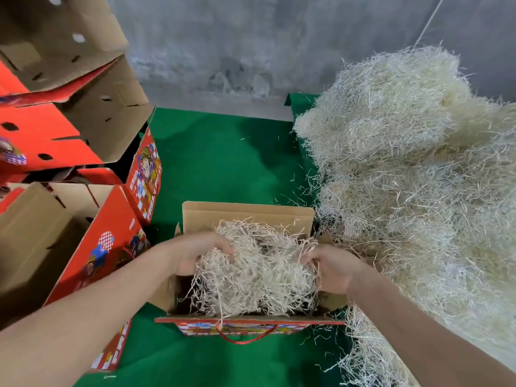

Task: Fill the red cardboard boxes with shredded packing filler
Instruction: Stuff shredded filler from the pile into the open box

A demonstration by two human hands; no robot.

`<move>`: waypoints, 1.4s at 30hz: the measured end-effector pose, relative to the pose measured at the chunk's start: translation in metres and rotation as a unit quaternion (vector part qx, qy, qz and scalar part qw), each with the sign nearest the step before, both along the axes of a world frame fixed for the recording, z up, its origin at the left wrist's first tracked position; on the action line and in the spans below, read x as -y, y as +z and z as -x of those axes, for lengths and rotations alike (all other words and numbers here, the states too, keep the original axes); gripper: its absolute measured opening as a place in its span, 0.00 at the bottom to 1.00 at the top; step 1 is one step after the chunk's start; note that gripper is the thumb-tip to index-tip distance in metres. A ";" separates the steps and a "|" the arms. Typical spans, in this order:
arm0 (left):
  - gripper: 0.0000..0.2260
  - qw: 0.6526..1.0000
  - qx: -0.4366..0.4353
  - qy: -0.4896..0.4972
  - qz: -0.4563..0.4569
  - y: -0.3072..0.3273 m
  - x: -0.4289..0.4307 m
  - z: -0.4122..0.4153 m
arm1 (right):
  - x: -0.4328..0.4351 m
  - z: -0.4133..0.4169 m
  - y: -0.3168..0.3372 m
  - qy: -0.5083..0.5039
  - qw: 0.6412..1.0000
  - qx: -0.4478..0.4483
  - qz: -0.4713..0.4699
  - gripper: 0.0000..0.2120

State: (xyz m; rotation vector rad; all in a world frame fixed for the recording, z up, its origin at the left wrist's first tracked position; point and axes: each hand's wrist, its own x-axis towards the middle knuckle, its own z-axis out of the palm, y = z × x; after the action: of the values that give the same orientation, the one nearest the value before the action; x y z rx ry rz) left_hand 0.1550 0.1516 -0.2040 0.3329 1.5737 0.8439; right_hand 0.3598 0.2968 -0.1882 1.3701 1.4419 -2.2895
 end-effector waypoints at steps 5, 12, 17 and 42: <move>0.49 0.995 -0.020 -0.093 0.008 -0.009 -0.018 -0.027 | 0.021 0.028 -0.004 0.051 0.999 -0.012 0.006 0.23; 0.55 0.990 -0.133 -0.020 0.039 -0.016 -0.011 0.007 | -0.003 0.010 -0.001 0.057 0.977 0.066 -0.192 0.35; 0.48 0.996 -0.077 0.029 0.017 -0.015 -0.018 -0.009 | 0.008 0.022 -0.008 0.134 0.989 0.013 -0.069 0.55; 0.10 0.761 -0.385 -0.486 0.189 -0.064 -0.042 -0.010 | 0.000 0.086 -0.090 0.603 0.614 0.272 -0.432 0.14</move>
State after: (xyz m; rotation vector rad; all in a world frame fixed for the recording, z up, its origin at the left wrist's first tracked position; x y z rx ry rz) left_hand 0.1651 0.1933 -0.2676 1.1751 1.9032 -0.5159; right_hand 0.2740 0.2971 -0.2781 0.5488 2.1885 -0.2568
